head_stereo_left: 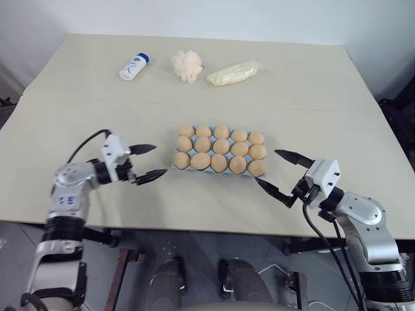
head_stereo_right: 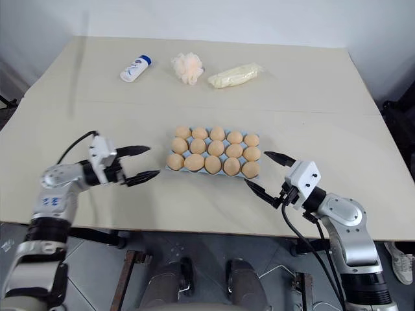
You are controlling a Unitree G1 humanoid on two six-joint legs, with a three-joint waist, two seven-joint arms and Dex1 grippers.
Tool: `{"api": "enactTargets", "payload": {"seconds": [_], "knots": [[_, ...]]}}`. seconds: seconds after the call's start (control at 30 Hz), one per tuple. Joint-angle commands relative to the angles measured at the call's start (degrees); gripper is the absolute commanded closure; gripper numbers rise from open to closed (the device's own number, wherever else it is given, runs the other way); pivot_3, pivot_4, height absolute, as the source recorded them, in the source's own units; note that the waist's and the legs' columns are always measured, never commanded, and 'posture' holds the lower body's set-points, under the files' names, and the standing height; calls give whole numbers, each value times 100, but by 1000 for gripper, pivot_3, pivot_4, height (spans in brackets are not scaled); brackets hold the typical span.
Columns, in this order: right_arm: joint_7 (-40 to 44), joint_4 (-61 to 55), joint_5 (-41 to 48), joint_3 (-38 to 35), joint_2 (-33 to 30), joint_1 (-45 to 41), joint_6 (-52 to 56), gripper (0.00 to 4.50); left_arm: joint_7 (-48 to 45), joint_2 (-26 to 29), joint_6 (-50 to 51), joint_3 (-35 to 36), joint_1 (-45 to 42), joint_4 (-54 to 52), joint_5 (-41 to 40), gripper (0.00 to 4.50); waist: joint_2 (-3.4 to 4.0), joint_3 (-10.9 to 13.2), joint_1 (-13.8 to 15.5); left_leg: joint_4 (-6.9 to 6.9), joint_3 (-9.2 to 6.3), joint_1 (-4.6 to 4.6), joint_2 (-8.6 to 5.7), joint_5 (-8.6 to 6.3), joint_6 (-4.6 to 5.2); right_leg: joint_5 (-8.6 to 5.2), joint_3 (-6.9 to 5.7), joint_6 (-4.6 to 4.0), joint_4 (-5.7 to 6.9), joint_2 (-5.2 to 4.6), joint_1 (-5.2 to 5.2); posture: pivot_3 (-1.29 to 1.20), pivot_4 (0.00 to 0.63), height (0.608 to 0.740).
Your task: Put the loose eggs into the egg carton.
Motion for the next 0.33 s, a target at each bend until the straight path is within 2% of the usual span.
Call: {"api": "enactTargets", "payload": {"seconds": [0.03, 0.17, 0.33], "knots": [[107, -177, 101, -195, -153, 3, -5, 0, -210, 342, -299, 281, 401, -339, -75, 199, 0, 0, 7, 0, 0, 0, 0, -2, -4, -2, 0, -4, 0, -1, -1, 0, 150, 740], [311, 17, 186, -243, -256, -63, -48, 0, 118, 467, -419, 626, 722, -352, -111, 199, 0, 0, 30, -1, -4, 0, 0, -7, -11, -4, -1, -8, -1, -9, 0, 0, 150, 740], [502, 446, 230, -239, -254, -276, -162, 0, 644, 276, -199, 851, 976, -859, -209, 199, 0, 0, 36, -5, -8, 0, -3, -9, -10, -10, -2, -22, -7, -20, 1, 0, 150, 740]]}}
